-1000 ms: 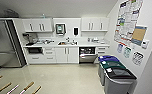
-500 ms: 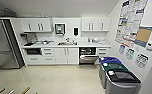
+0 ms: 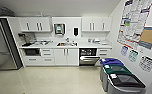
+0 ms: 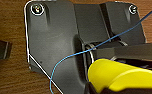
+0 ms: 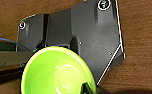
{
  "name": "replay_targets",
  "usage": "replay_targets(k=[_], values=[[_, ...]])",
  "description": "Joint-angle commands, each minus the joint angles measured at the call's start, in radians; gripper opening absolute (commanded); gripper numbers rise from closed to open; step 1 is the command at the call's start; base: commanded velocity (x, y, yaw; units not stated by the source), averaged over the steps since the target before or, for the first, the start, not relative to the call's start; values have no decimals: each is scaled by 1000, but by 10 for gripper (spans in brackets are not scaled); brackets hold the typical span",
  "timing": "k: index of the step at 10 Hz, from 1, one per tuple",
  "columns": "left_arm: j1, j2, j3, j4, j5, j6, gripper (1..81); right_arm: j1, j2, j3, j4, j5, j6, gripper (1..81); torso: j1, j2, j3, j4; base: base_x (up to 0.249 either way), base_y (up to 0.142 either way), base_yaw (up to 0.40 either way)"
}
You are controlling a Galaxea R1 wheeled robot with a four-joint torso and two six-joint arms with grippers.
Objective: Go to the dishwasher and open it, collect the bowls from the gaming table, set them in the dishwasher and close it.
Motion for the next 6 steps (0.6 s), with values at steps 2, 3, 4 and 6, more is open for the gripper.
replay_targets(k=[2, 3, 4, 6], values=[[-49, -2, 2, -2, 59, 8, 10, 53, -21, 3, -9, -59, -5, 10, 0, 0, 0, 0, 169, 0, 0], [-49, -2, 2, -2, 59, 8, 10, 53, -20, 3, -9, -59, -6, 10, 0, 0, 0, 0, 169, 0, 0], [-49, -2, 2, -2, 59, 8, 10, 53, -20, 3, -9, -59, -6, 10, 0, 0, 0, 0, 169, 0, 0], [-49, -2, 2, -2, 59, 8, 10, 54, -20, 1, -12, -59, -6, 10, 0, 0, 0, 0, 169, 0, 0]])
